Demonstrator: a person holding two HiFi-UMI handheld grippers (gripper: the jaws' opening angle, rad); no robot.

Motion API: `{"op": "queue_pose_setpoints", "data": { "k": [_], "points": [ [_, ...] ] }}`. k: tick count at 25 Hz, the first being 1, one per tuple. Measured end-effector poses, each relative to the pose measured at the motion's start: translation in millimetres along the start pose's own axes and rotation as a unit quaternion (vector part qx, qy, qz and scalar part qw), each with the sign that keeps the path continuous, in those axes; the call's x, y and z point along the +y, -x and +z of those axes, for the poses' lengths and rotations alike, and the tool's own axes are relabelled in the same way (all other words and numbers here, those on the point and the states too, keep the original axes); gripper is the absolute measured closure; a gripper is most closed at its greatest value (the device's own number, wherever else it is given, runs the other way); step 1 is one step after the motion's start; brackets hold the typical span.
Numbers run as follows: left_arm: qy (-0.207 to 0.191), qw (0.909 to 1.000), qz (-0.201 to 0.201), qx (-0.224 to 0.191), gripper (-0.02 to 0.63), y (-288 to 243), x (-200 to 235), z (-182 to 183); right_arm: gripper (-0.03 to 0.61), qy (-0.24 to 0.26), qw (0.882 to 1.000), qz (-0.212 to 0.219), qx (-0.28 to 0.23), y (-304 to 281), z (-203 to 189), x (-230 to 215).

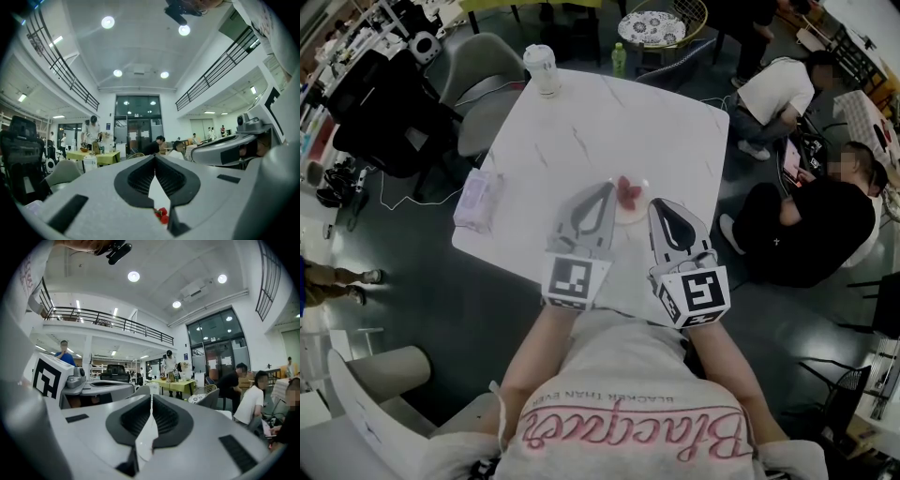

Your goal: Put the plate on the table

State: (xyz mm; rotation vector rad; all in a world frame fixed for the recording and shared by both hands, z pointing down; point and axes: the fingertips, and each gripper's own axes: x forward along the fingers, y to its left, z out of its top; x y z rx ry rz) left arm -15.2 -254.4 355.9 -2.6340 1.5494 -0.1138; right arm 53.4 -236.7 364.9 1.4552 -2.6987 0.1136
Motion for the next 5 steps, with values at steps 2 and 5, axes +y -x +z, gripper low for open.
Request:
{"op": "queue_pose_setpoints", "data": {
  "k": [2, 5],
  "points": [
    [0.004, 1.0000, 0.000, -0.002, 0.609, -0.5, 0.0, 0.9, 0.566, 0.002, 1.000, 0.000, 0.001, -0.8, 0.3, 0.5],
    [0.002, 1.0000, -0.003, -0.001, 0.608, -1.1, -0.3, 1.6, 0.566, 0.002, 1.000, -0.002, 0.000, -1.5, 2.7, -0.3]
  ]
}}
